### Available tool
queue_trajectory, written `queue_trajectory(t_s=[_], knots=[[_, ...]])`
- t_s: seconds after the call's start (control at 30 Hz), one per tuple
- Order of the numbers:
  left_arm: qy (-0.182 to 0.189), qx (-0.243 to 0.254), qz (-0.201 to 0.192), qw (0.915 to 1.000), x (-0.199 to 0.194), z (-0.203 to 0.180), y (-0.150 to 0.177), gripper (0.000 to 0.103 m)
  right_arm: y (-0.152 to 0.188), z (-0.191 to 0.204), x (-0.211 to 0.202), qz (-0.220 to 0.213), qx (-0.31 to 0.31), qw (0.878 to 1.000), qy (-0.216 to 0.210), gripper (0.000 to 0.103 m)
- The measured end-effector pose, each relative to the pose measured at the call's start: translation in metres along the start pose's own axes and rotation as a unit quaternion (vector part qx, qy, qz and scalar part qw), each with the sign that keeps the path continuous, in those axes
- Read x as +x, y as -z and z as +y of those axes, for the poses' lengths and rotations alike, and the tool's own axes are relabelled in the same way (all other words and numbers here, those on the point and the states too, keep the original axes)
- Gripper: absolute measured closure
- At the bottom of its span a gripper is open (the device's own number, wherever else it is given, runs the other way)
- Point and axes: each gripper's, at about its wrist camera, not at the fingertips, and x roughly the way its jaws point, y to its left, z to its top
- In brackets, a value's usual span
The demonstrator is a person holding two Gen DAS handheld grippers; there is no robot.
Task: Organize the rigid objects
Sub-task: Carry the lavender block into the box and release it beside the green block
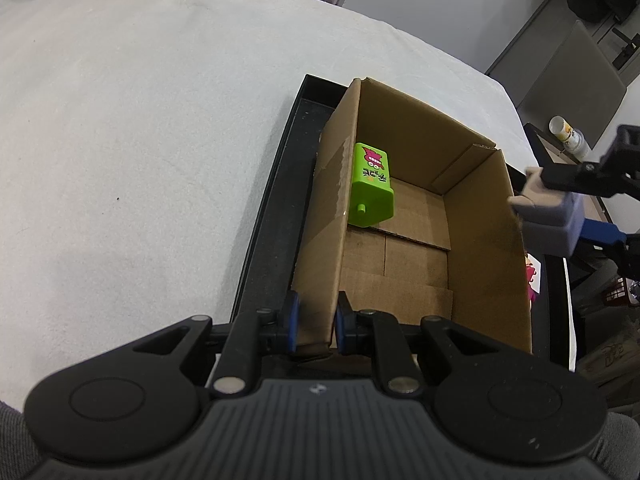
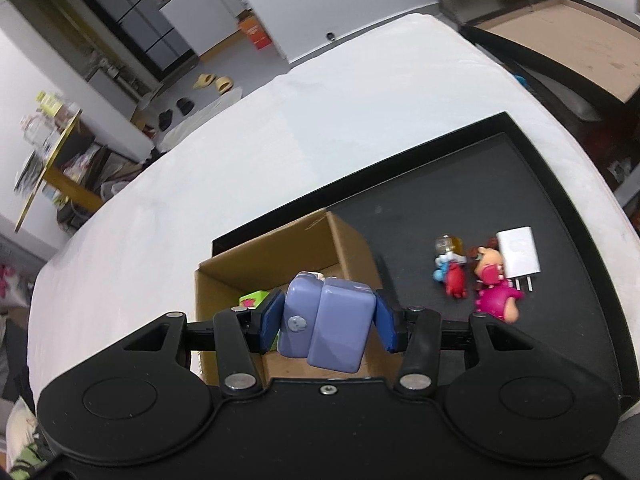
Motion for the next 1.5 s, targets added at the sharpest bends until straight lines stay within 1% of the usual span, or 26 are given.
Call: queue_trajectory(t_s=[0.13, 0.33, 0.63, 0.73, 0.83, 1.07, 1.3, 1.5], knots=[[0.002, 0.001, -0.001, 1.0000, -0.001, 0.000, 0.000, 0.086, 0.004, 0.011, 0.007, 0.011, -0.019, 1.000, -0.004, 0.056], [0.003, 0.001, -0.001, 1.0000, -0.002, 0.001, 0.000, 0.086, 0.008, 0.029, 0.021, 0.022, -0.055, 0.998, 0.000, 0.056], [0.005, 0.001, 0.000, 1.0000, -0.002, 0.002, 0.000, 0.086, 0.010, 0.046, 0.047, 0.036, -0.094, 0.995, 0.022, 0.056], [0.006, -0.001, 0.000, 1.0000, -0.001, 0.002, 0.000, 0.086, 0.008, 0.049, 0.051, 0.032, -0.098, 0.994, 0.024, 0.055], [0.006, -0.002, 0.000, 1.0000, -0.001, 0.002, 0.000, 0.086, 0.007, 0.052, 0.051, 0.017, -0.099, 0.995, 0.013, 0.054], [0.010, -0.001, -0.003, 0.9999, -0.005, 0.003, 0.002, 0.085, 0.001, 0.045, 0.036, 0.005, -0.086, 0.996, 0.006, 0.054], [0.010, -0.001, -0.004, 0.9999, -0.008, 0.005, 0.002, 0.085, -0.001, 0.023, 0.012, 0.001, -0.067, 0.998, -0.004, 0.054], [0.008, 0.000, -0.005, 1.0000, -0.008, 0.004, 0.002, 0.085, -0.004, 0.001, 0.000, -0.003, -0.053, 0.999, 0.008, 0.054]])
